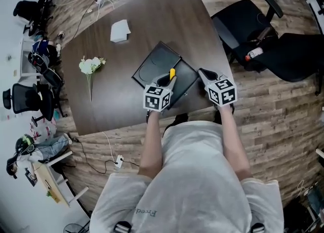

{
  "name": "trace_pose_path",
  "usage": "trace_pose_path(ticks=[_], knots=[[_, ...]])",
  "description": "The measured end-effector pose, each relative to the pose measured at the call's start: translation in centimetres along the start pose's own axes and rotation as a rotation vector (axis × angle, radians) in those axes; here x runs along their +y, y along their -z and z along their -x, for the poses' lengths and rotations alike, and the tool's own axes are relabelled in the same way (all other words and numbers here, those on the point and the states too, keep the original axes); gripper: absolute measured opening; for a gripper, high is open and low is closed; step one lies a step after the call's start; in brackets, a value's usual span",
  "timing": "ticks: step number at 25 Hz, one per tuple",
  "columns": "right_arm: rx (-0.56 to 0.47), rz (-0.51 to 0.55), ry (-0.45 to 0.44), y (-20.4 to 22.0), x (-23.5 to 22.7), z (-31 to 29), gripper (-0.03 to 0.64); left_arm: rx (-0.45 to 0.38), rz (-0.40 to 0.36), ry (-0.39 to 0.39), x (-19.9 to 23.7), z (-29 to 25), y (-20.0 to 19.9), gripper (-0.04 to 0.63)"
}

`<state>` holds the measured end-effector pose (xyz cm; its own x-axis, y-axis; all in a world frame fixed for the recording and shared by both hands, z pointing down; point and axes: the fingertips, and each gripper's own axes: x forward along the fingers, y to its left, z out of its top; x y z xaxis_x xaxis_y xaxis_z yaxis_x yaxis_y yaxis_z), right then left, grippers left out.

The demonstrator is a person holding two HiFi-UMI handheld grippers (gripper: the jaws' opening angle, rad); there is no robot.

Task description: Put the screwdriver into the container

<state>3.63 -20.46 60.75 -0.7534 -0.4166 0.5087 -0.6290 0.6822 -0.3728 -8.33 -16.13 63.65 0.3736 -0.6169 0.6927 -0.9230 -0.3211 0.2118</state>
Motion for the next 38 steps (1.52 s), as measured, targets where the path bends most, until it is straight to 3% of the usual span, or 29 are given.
trace_pose_path(ticks=[10,22,38], knots=[[-0.037,-0.018,-0.040,-0.9,-2.0,1.0,0.002,0.143,-0.109,-0.085,-0.8,-1.2,2.7,0.130],[-0.049,-0.028,-0.019,-1.4,-3.6,1.8,0.002,0.263,-0.197,-0.112,-0.8,-2.8,4.9,0.130],[-0.011,0.020,0.006,-1.5,-3.7,0.9,0.002,0.268,-0.179,-0.067,-1.4,-4.5,4.7,0.132]])
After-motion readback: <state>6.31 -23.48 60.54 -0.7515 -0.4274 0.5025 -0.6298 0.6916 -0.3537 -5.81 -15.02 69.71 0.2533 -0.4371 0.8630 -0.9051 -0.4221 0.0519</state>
